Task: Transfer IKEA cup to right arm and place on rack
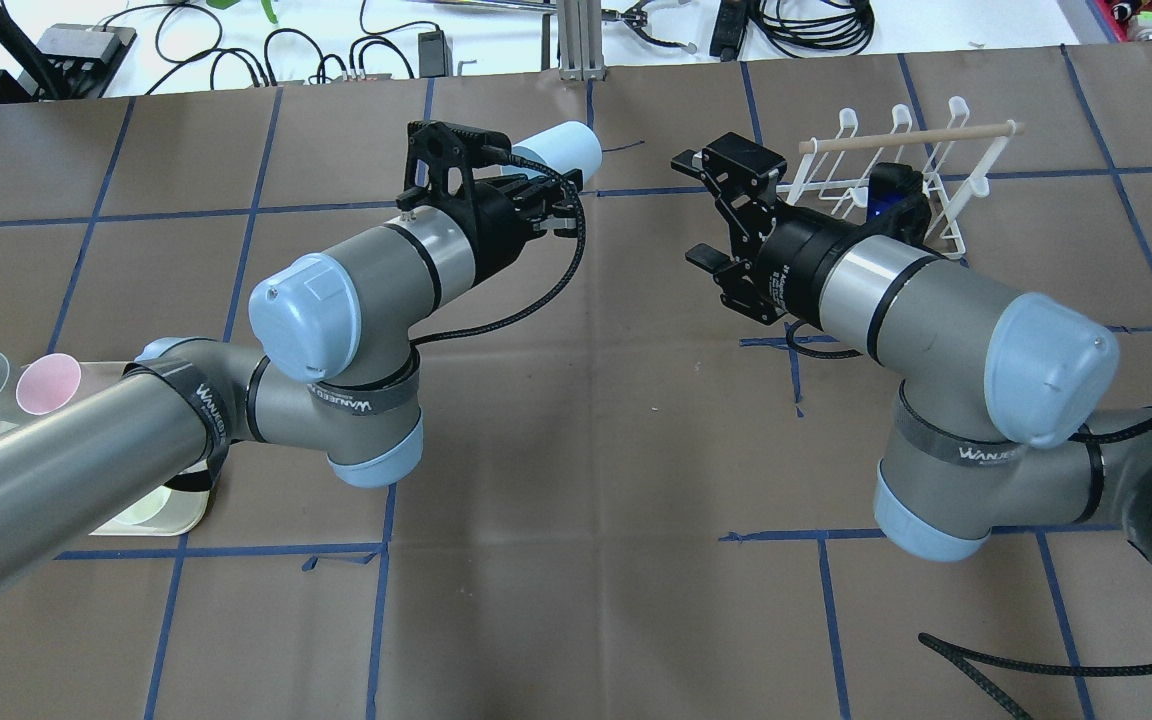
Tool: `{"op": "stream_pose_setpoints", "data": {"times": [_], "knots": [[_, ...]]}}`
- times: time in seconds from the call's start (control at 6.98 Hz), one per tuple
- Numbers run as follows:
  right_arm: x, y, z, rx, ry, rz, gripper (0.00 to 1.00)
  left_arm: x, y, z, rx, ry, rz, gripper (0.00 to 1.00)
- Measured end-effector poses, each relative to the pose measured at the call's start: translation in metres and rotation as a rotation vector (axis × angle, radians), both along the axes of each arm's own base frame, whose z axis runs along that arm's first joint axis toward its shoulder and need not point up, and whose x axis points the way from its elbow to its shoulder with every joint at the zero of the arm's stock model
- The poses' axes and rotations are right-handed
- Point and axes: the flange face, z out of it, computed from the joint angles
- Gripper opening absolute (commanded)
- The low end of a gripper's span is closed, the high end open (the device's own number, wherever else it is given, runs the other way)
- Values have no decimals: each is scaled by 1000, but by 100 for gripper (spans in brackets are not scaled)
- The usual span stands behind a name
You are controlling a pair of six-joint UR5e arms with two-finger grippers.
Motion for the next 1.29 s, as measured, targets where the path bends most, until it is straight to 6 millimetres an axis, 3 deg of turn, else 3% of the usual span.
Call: {"op": "stream_pose_setpoints", "data": {"times": [0.43,1.0,1.29], "knots": [[-12,-43,-17,41,-17,-18,100,-19,12,-3,12,12,-60,0],[-3,-83,-33,120,-121,-14,99,-18,17,-8,29,18,-72,0],[2,-94,-38,117,-114,5,99,-18,17,-8,29,18,-72,0]]}}
